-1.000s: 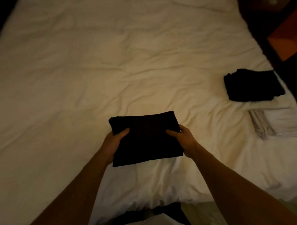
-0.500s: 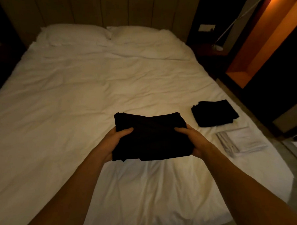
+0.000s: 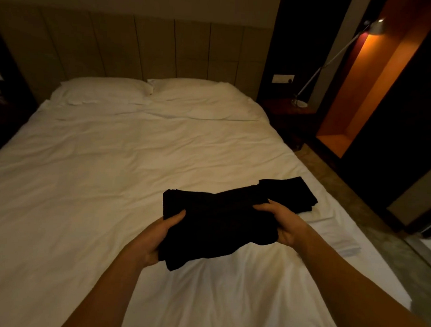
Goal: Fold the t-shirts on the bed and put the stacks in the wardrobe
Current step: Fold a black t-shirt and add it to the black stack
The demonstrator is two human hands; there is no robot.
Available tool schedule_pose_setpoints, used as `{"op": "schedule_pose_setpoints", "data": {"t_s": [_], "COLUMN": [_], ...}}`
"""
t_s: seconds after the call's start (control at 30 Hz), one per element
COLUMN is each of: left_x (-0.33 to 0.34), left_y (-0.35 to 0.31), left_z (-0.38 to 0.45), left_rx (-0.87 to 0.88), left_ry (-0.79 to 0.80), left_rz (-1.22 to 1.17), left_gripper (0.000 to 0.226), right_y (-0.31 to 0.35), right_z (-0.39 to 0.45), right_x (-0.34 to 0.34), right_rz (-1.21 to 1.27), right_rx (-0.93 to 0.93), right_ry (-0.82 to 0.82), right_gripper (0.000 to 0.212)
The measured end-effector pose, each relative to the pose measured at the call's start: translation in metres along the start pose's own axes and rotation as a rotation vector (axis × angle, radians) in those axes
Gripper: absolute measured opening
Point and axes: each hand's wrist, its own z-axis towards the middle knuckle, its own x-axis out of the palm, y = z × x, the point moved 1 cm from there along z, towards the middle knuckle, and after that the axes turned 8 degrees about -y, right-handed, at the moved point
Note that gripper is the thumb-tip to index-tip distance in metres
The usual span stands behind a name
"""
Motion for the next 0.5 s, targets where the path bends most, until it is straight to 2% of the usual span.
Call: {"op": "schedule_pose_setpoints", "data": {"t_s": [0.27, 0.5], "left_x": [0.059, 0.081], "left_y": [0.003, 0.01], "left_z": [0.002, 0.014], "left_rx": [0.097, 0.144], "left_ry": [-0.09, -0.18], "left_rz": [-0.038, 0.062], "left_gripper": [0.041, 0.038], "right_y": [0.027, 0.021], "right_z": [0.002, 0.008], "right_x": [-0.045, -0.073], "right_rz": [-0.093, -0.196], "right_rx": [-0.061, -0.082], "right_ry": [0.018, -0.083], "right_gripper": [0.037, 0.038]}}
